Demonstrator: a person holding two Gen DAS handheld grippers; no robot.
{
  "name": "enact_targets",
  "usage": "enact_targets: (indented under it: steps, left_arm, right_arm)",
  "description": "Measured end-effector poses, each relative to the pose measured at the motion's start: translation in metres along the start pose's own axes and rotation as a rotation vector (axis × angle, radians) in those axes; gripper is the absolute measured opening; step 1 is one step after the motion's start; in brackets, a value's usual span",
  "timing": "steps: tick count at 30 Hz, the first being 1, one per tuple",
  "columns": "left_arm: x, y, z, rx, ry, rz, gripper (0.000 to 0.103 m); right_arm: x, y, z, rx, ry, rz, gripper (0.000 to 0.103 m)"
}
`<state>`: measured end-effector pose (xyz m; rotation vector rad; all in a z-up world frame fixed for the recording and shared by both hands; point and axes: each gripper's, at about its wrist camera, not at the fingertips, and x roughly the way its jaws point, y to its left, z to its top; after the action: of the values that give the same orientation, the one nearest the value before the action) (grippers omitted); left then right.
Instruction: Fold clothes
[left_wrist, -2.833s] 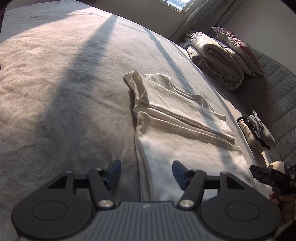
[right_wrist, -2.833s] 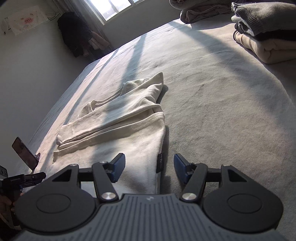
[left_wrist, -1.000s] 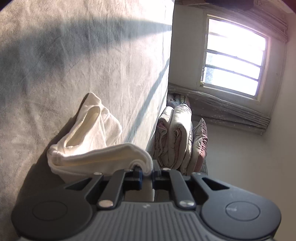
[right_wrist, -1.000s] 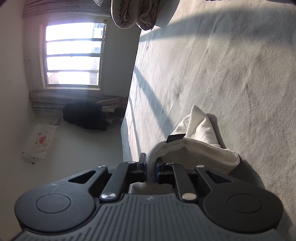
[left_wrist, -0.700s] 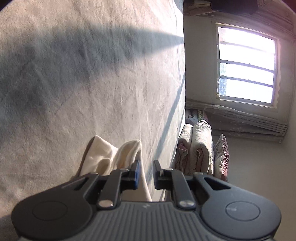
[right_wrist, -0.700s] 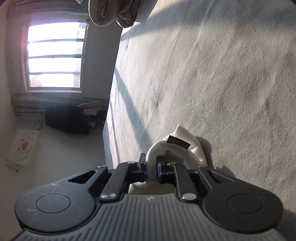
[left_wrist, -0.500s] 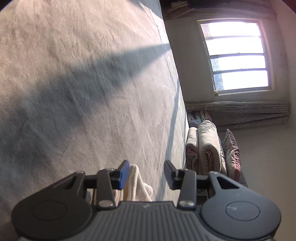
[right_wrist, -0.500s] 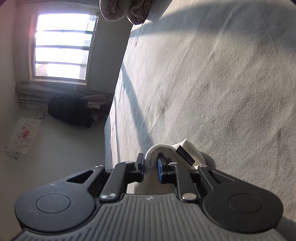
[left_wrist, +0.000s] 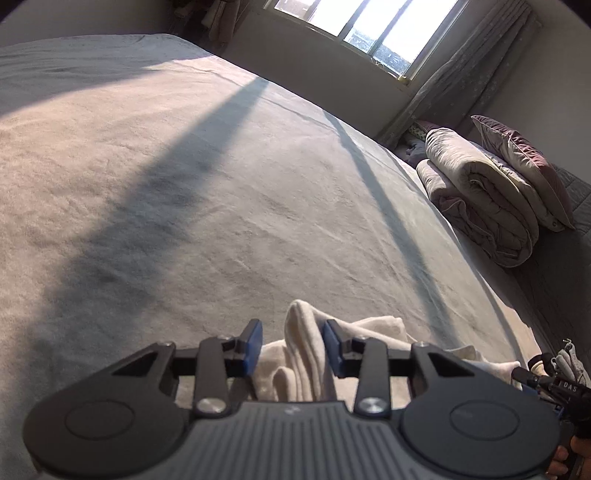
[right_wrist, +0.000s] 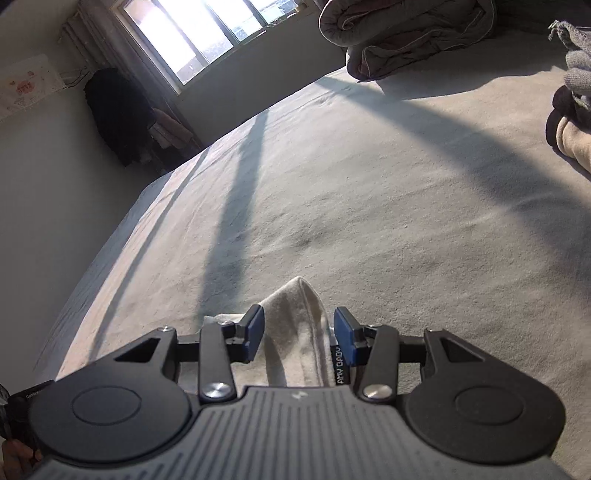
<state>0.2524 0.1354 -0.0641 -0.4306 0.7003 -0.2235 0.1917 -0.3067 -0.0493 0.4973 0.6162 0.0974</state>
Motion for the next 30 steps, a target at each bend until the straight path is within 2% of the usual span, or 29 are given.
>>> enact_targets:
  steps: [2,3,4,6,9,11,16,21,23,24,26,27,28,30]
  left_arm:
    - [-0.002,-0.009,-0.002,0.055,-0.023,0.024,0.013]
    - [-0.005,-0.012,-0.003,0.072,-0.045,0.031,0.011]
    - [-0.008,-0.015,-0.004,0.088,-0.069,0.037,0.010]
    - [-0.015,-0.019,-0.005,0.103,-0.121,0.042,0.007]
    - [-0.019,-0.023,-0.004,0.116,-0.188,0.063,0.007]
    - [-0.015,-0.027,-0.003,0.146,-0.207,0.093,0.008]
    - [0.019,-0.031,-0.012,0.231,-0.140,0.204,0.009]
    - [0.026,-0.027,-0.014,0.223,-0.119,0.226,0.012]
    - [0.021,-0.028,-0.011,0.209,-0.103,0.232,0.017]
    - [0.017,-0.027,-0.008,0.197,-0.090,0.235,0.023]
    - [0.007,-0.026,-0.004,0.168,-0.071,0.239,0.037]
    - [0.000,-0.025,-0.002,0.149,-0.066,0.240,0.043]
    - [-0.006,-0.024,-0.002,0.139,-0.055,0.233,0.044]
    - [-0.017,-0.022,-0.001,0.116,-0.028,0.231,0.049]
  right_arm:
    - [0.003,0.008,-0.007,-0.074,-0.060,-0.020,0.043]
    - [0.004,0.013,-0.010,-0.119,-0.093,-0.036,0.022]
    - [0.003,0.019,-0.014,-0.169,-0.120,-0.061,0.011]
    - [0.001,0.029,-0.019,-0.258,-0.179,-0.108,0.008]
    - [0.002,0.033,-0.015,-0.289,-0.251,-0.145,0.007]
    - [0.007,0.034,-0.010,-0.293,-0.267,-0.166,0.007]
    - [0.031,0.030,-0.009,-0.311,-0.182,-0.235,0.007]
    - [0.045,0.025,-0.008,-0.306,-0.104,-0.264,0.007]
    - [0.043,0.026,-0.008,-0.302,-0.090,-0.261,0.008]
    - [0.041,0.026,-0.008,-0.296,-0.085,-0.257,0.010]
    - [0.031,0.024,-0.006,-0.261,-0.077,-0.241,0.024]
    - [0.024,0.022,-0.005,-0.229,-0.077,-0.231,0.034]
    - [0.016,0.020,-0.004,-0.202,-0.074,-0.218,0.040]
    - [0.002,0.016,-0.003,-0.160,-0.062,-0.183,0.041]
